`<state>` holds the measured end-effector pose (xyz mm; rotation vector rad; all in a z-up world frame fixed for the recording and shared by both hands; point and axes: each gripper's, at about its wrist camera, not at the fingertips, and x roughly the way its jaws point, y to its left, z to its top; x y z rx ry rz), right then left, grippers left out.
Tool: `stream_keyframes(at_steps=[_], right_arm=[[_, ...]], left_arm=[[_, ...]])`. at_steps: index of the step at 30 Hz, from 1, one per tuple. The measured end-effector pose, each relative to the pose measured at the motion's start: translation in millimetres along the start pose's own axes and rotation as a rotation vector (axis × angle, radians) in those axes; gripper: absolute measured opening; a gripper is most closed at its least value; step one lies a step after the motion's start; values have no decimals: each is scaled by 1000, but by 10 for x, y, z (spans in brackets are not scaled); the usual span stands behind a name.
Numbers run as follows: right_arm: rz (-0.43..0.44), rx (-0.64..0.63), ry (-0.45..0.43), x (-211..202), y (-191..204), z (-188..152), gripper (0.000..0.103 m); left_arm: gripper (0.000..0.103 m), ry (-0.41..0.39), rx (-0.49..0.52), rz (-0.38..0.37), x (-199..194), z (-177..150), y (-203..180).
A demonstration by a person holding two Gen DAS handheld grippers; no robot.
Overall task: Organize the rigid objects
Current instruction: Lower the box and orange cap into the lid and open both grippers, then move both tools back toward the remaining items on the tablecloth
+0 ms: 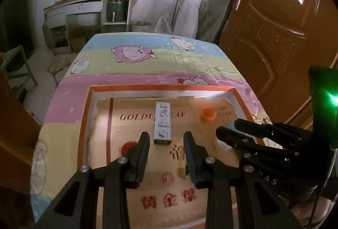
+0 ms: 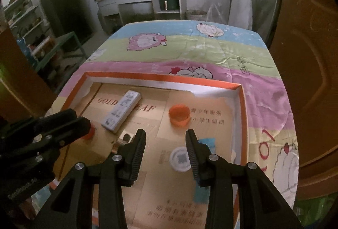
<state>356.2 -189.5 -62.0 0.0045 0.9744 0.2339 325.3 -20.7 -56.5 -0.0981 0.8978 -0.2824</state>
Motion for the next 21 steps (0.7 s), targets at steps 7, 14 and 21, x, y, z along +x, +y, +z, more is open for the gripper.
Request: stream_keyframes(at_steps=[7,14,21], right_arm=[[2,5,-7,-183,132,-197,40],[17,23,-7,-340,248,-479,40],[4,41,-22,-524,323,-742,40]], left_arm=[[33,-17,-8,-2,-217,-173,30],[33,-29,-12,-9,-395,-377,48],[33,-51,-16,-9,-541,-608,78]])
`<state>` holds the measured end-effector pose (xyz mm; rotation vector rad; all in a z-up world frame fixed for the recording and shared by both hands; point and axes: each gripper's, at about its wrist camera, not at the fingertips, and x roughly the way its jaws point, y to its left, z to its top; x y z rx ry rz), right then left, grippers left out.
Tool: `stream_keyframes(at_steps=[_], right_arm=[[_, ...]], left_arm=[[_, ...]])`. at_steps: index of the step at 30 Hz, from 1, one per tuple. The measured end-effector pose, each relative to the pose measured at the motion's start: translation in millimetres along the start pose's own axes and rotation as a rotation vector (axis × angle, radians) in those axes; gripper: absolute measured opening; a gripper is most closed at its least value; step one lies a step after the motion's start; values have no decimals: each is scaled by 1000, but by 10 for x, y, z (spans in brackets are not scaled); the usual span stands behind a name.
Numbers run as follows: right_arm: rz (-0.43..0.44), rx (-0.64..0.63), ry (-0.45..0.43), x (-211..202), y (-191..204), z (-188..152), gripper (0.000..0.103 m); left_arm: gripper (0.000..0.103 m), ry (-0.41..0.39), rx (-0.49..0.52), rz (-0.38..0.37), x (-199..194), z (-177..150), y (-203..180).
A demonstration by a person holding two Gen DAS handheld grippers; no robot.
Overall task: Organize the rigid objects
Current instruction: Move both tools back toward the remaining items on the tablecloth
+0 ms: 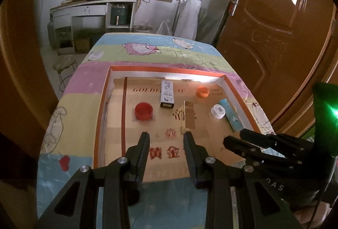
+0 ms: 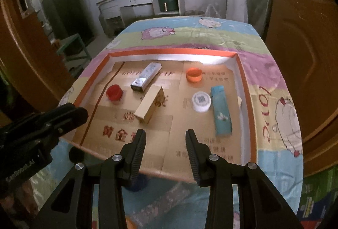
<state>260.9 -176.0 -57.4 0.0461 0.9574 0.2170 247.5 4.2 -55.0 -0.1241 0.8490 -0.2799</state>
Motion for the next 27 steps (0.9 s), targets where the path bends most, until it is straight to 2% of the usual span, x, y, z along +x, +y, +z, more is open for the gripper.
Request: stream_keyframes(at_steps=[14,27], right_arm=[[-12,23,-28,-248,17,-389,40],[-6,103,0,-167,-4,-701,40]], left_arm=[[33,-46,-6,-11,-283,-409,36],[33,-63,42,-16,-351,-755,-62]])
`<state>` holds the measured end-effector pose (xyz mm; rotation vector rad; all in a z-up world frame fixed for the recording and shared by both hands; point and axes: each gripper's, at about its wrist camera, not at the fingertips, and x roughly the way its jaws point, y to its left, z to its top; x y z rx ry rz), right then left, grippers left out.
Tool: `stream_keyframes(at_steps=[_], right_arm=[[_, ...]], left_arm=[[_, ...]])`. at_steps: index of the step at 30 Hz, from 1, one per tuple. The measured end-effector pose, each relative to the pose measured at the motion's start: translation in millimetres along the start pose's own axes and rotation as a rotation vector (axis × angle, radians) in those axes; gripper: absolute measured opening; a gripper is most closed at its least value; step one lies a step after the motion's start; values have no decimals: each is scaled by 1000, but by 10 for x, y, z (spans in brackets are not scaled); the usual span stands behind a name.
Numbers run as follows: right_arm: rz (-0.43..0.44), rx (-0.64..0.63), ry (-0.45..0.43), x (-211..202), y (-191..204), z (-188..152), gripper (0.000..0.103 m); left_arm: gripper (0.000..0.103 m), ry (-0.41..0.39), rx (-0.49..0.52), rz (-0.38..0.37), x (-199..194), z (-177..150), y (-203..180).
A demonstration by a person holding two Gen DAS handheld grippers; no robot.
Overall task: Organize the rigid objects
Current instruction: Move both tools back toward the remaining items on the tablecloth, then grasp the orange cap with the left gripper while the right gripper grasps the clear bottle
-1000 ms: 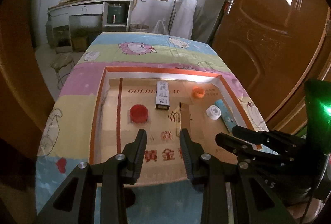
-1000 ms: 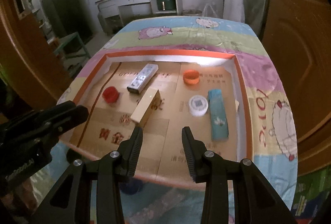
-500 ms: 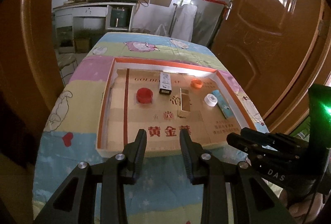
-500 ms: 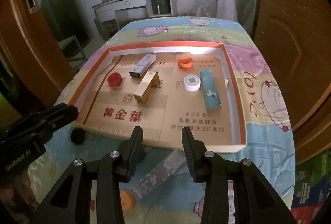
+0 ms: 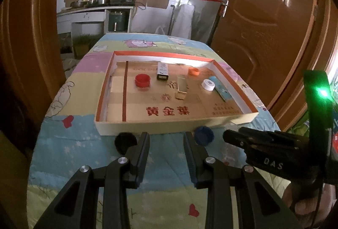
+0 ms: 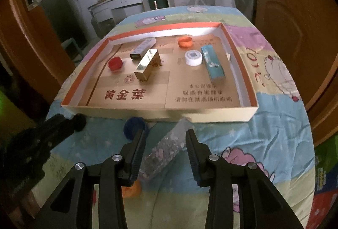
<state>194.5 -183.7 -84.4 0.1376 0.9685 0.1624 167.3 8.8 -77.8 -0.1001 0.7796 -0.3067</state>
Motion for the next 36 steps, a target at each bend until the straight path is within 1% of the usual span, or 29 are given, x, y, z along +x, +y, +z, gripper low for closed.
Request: stream_keyframes(at_steps=[7,10,14,16,18,19,22,23,25,30,33,36], right_arm=[[-7,33,0,4,19,-79,41],[-19,31,0,18,61,-114,44],[-57,22,21,92,110,-142,44],[-62,21,11,92,117,-159,44],[-64,23,6,80,105,-171,37],[-67,21,4,66,99,-178,35],[-66,9,0,21,99,-205,26],[-75,1,-2,-7,101,-222,20],[-88,-14,-4,-48,98,-257,20],[-71,8,-3,-159,-35,-345,20],[-89,14,-15,-246,-126,-384,20],[-95,30,-21,-305,-218,-418,20]], left_arm=[[33,8,20,-15,17,-68,-70],[33,11,20,-18,24,-86,-70],[33,14,23,-27,38,-103,-73],[33,19,35,-41,40,-124,-90],[33,25,49,-54,43,-140,-108],[33,27,56,-62,44,-155,-124],[33,37,84,-100,44,-199,-199],[33,40,94,-110,38,-209,-232],[33,43,112,-127,31,-231,-294],[33,65,165,-176,64,-296,-485],[33,80,193,-186,109,-328,-580],[33,98,217,-175,177,-368,-663]])
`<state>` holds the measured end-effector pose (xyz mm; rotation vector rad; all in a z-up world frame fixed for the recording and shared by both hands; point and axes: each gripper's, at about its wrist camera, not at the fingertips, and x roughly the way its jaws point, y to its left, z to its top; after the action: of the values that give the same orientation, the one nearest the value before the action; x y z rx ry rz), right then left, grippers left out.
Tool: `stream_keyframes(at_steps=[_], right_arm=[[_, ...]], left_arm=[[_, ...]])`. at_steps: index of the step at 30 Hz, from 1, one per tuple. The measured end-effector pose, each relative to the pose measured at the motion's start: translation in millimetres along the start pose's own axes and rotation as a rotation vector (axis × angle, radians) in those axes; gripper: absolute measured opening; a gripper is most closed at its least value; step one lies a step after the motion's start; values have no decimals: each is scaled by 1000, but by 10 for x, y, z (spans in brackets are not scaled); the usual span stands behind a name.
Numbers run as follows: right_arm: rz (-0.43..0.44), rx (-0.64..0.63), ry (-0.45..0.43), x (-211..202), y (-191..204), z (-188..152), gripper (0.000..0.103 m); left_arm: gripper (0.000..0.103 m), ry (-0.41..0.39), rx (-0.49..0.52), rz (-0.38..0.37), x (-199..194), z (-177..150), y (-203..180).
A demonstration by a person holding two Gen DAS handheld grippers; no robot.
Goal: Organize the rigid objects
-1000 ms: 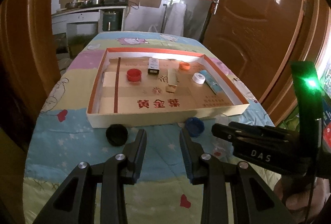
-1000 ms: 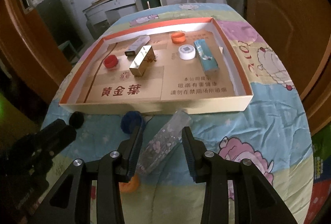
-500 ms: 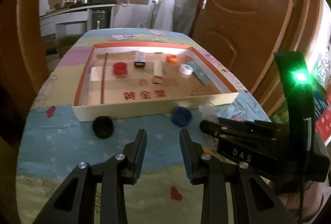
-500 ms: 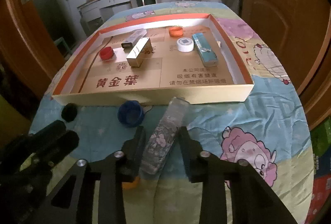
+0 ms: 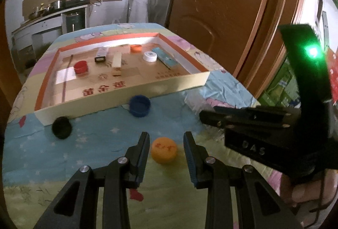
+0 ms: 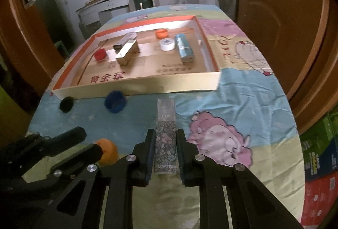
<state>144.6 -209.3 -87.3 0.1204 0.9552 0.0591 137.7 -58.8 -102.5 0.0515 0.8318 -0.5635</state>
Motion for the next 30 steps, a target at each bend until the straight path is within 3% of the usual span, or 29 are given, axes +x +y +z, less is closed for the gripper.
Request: stream_keyframes(at_steps=[11,14,22,30], right_arm=[[11,20,-2,-15,-112,-60,20],[14,21,-3,-14,-113,-69,20],[31,9,-8,-26,-51,-55,20],[39,-23,-32,-86,76,20,20]], left_arm=[[33,58,53,91,251,-58,-69],[32,37,79,118,248,-83,-115],[30,-3,0,98,140,-54,18],[30,-25,-76,155,-34,17,159]])
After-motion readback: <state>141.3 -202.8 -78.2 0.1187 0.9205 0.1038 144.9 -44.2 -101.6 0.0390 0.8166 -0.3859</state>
